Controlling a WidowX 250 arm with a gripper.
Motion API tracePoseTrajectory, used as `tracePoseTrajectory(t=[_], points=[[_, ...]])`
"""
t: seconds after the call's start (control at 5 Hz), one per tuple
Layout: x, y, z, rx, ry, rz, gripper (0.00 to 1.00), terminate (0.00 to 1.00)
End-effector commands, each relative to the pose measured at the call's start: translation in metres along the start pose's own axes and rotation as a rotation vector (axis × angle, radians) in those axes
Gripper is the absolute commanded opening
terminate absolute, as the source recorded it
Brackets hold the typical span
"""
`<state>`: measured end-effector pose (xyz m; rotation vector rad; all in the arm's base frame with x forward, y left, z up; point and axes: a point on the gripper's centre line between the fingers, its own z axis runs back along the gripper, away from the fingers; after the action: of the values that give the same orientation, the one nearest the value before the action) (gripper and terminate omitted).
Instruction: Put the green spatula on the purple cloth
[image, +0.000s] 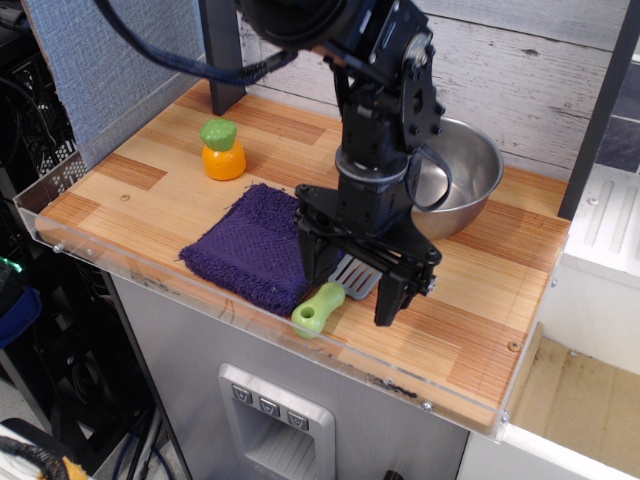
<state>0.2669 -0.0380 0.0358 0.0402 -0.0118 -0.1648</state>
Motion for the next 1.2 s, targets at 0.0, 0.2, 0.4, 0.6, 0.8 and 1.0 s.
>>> tracePoseTrajectory(t=[0.0, 0.2, 0.4, 0.6, 0.8, 1.0], points=[[-0.008, 0.005, -0.007, 0.018, 0.014, -0.014, 1.0, 0.0], [-0.009, 0.009, -0.006, 0.019, 0.02, -0.012, 1.0, 0.0], [-0.005, 0.005, -0.012, 0.02, 0.035, -0.027, 1.0, 0.0], [0.001, -0.003, -0.018, 0.021, 0.045, -0.043, 1.0, 0.0], [0.007, -0.01, -0.023, 0.013, 0.058, -0.056, 1.0, 0.0], [0.01, -0.01, -0.021, 0.024, 0.053, -0.066, 0.0, 0.0]])
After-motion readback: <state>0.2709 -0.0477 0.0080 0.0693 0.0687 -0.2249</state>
